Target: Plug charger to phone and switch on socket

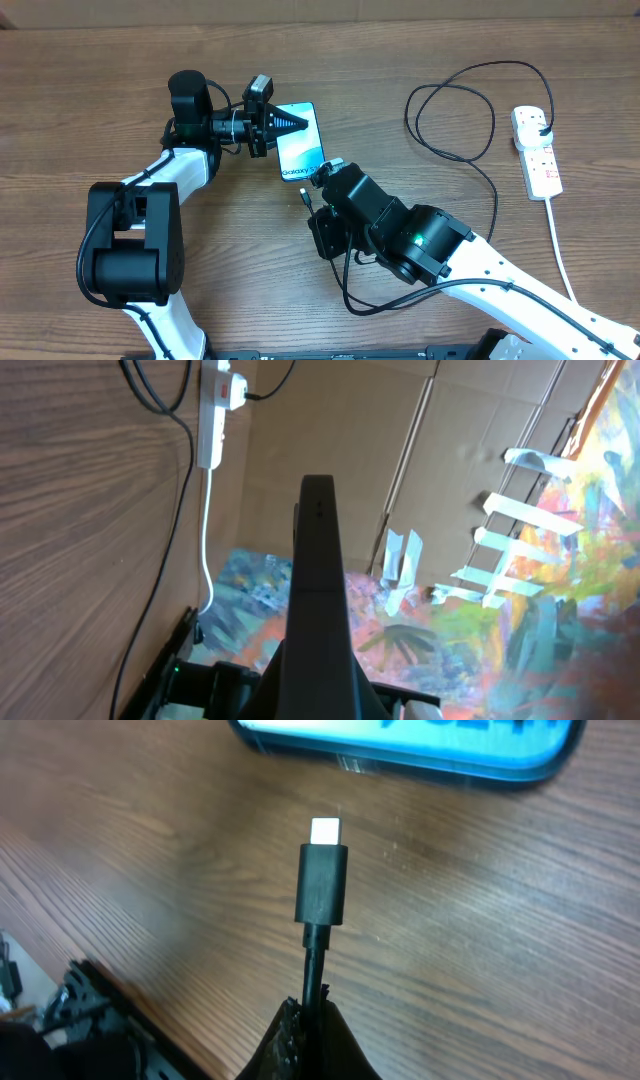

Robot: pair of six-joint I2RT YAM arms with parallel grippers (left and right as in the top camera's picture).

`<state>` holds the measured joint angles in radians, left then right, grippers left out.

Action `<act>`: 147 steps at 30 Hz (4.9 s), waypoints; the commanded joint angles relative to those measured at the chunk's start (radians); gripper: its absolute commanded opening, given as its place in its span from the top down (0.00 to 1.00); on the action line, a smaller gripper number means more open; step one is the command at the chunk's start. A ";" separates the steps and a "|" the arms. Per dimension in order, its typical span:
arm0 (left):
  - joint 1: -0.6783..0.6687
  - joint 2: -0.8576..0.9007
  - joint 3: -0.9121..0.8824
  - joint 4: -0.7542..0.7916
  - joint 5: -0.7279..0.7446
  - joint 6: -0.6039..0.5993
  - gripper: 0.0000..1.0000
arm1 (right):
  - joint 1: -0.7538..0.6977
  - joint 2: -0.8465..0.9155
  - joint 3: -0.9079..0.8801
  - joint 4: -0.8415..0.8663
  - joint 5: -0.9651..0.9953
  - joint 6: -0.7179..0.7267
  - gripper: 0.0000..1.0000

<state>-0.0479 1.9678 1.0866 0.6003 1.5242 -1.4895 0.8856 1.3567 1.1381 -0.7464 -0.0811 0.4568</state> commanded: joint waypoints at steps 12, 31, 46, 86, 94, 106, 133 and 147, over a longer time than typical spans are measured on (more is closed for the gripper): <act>0.003 -0.006 0.009 0.010 -0.045 0.055 0.96 | 0.002 -0.014 0.002 0.027 0.081 0.075 0.96; 0.003 -0.006 0.009 0.010 -0.006 0.054 0.96 | 0.003 -0.014 0.002 0.032 0.114 0.075 0.96; 0.003 -0.006 0.009 0.010 -0.051 -0.008 0.96 | 0.003 -0.014 0.002 0.035 0.113 0.075 0.96; 0.002 -0.006 0.009 0.011 0.020 -0.027 0.96 | 0.002 -0.013 0.002 0.040 0.111 0.074 0.96; 0.002 -0.006 0.009 0.011 0.022 0.073 0.96 | 0.002 -0.013 0.002 0.069 0.130 0.074 0.96; 0.002 -0.006 0.009 0.011 0.048 0.055 0.96 | 0.002 0.044 0.002 0.086 0.151 0.071 0.96; 0.003 -0.006 0.009 0.010 -0.008 0.323 0.96 | 0.003 0.046 0.002 0.034 0.116 0.067 0.74; 0.002 -0.006 0.009 0.006 -0.018 0.247 0.96 | 0.003 0.072 0.000 0.076 0.125 0.067 0.74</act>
<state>-0.0452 1.9678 1.0866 0.6022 1.4986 -1.2106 0.8909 1.4158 1.1374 -0.6853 0.0376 0.5240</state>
